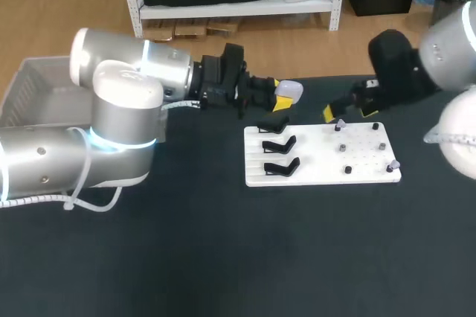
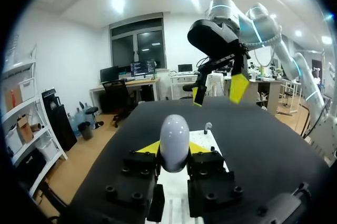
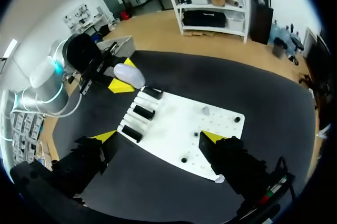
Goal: Pick up each earbud case from the left stands, insert the matching earbuds, close the lid, and place the case in the box.
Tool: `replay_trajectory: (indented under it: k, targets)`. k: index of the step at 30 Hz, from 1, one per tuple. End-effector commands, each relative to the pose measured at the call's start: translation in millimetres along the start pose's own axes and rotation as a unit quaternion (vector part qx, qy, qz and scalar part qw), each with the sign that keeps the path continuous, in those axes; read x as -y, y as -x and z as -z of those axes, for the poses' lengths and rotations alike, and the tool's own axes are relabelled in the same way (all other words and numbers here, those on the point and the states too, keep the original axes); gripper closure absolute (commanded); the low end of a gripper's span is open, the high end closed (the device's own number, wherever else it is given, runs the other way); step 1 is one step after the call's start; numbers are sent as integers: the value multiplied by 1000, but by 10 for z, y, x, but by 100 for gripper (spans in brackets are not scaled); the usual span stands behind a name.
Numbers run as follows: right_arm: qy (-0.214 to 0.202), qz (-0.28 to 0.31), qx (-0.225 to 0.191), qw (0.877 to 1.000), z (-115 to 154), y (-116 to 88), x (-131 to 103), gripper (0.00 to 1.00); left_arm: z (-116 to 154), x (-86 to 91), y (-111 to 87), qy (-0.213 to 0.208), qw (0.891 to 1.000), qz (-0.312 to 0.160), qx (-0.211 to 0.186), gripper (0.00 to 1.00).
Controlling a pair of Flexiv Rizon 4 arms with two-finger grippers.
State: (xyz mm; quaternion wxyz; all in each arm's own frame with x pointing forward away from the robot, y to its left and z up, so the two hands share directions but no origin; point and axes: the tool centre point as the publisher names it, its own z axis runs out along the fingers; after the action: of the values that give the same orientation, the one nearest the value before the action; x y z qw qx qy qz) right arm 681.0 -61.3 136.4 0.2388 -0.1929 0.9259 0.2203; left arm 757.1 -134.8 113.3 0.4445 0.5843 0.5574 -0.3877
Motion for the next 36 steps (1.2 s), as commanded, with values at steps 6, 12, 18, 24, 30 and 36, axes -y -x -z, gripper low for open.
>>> replay_trajectory:
  k: [6,12,18,24,30,36]
  targets:
    - [18,1,-13,1000,-175,149,-67,0,-158,91,62,-11,1000,-10,0,100]
    - [22,8,-21,1000,-232,195,-91,0,-194,156,63,-20,1000,-12,0,100]
    - [23,7,-24,999,-260,215,-69,0,-209,246,94,-29,999,-17,1,100]
    - [22,5,-24,999,-254,244,-65,0,-236,316,95,-35,999,-19,-1,100]
    - [18,5,-24,1000,-254,265,-19,0,-232,369,97,-38,999,-17,3,100]
    - [13,6,-23,1000,-224,309,-19,0,-218,399,74,-40,999,-14,4,100]
